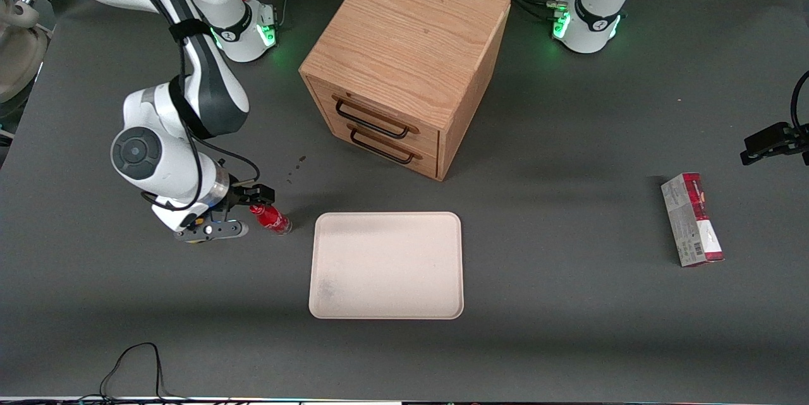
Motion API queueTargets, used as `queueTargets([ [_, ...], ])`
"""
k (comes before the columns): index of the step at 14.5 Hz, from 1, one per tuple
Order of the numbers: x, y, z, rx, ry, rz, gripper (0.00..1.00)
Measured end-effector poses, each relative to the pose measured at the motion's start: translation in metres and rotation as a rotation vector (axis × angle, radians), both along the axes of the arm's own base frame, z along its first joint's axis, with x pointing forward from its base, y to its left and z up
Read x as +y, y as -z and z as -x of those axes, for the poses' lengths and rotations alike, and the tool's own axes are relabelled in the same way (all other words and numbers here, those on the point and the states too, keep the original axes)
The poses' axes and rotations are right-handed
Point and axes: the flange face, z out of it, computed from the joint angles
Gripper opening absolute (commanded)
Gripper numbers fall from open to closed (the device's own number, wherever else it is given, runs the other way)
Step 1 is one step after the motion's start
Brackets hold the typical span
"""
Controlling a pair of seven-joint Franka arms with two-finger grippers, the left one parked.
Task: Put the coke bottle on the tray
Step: 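Move the right gripper down over the red Coca-Cola bottle, then close the right gripper around the bottle's cap end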
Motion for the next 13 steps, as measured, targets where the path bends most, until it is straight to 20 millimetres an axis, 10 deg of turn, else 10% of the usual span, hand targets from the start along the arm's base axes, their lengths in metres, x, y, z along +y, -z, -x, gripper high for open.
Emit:
queueTargets([
  [13, -0.004, 0.041, 0.006, -0.018, 0.013, 0.002, 1.0],
])
